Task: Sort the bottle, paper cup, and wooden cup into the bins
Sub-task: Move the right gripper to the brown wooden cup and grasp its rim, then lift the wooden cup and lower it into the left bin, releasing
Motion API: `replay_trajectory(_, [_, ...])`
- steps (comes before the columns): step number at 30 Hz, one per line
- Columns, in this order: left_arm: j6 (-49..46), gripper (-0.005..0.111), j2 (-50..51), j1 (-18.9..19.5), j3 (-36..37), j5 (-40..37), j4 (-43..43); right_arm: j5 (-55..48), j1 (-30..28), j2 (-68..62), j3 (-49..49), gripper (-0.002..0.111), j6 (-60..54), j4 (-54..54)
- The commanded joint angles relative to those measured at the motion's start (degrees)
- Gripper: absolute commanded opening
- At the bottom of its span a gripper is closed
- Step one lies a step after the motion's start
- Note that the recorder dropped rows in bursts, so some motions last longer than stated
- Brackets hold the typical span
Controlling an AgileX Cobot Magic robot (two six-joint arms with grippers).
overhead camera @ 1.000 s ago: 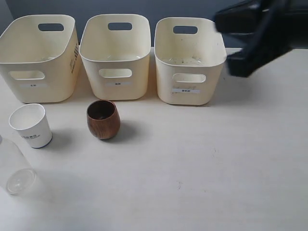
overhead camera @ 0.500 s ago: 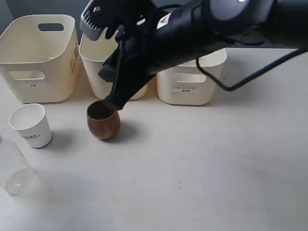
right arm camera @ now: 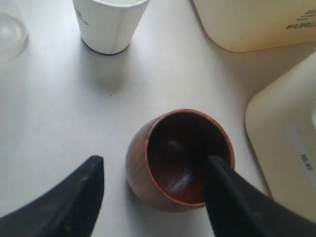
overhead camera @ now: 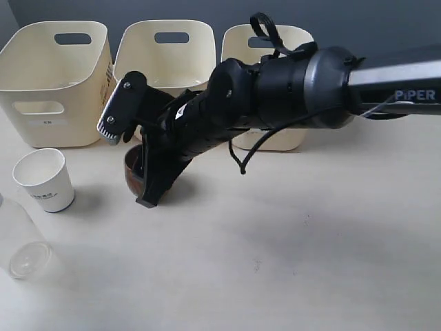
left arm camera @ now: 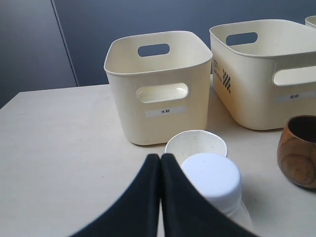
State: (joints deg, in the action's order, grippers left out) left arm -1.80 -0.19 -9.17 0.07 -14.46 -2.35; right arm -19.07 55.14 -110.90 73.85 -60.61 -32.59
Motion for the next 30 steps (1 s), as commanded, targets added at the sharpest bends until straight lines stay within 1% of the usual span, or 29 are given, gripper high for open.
replay_trajectory(1, [0.16, 0.0, 0.19, -0.05, -0.07, 0.79, -0.1, -0.03, 0.47, -2.52, 3.2, 0.058, -2.38, -0.61])
replay_trajectory(6, [0.16, 0.0, 0.19, -0.05, -0.07, 0.79, -0.1, -0.11, 0.47, -7.73, 7.4, 0.058, -2.51, -2.06])
replay_trajectory(10, [0.16, 0.0, 0.19, -0.05, -0.07, 0.79, -0.1, -2.61, 0.47, -9.72, 8.11, 0.058, -2.51, -2.5])
replay_trajectory(12, [0.16, 0.0, 0.19, -0.05, -0.07, 0.79, -0.1, -2.61, 0.47, -10.23, 8.11, 0.055, -2.51, -2.5])
replay_trajectory(16, [0.16, 0.0, 0.19, -0.05, -0.07, 0.79, -0.1, -3.31, 0.47, -10.6, 8.11, 0.034, -2.51, -2.5])
replay_trajectory(20, [0.16, 0.0, 0.19, -0.05, -0.07, 0.79, -0.1, -3.43, 0.58, -10.6, 8.11, -0.001, -2.51, -1.98])
replay_trajectory(25, [0.16, 0.0, 0.19, -0.05, -0.07, 0.79, -0.1, -1.8, 0.97, -9.93, 8.11, 0.0, -2.51, -1.24])
replay_trajectory(30, [0.16, 0.0, 0.19, -0.05, -0.07, 0.79, -0.1, -0.32, 0.97, -6.13, 8.11, 0.0, -2.51, -1.24])
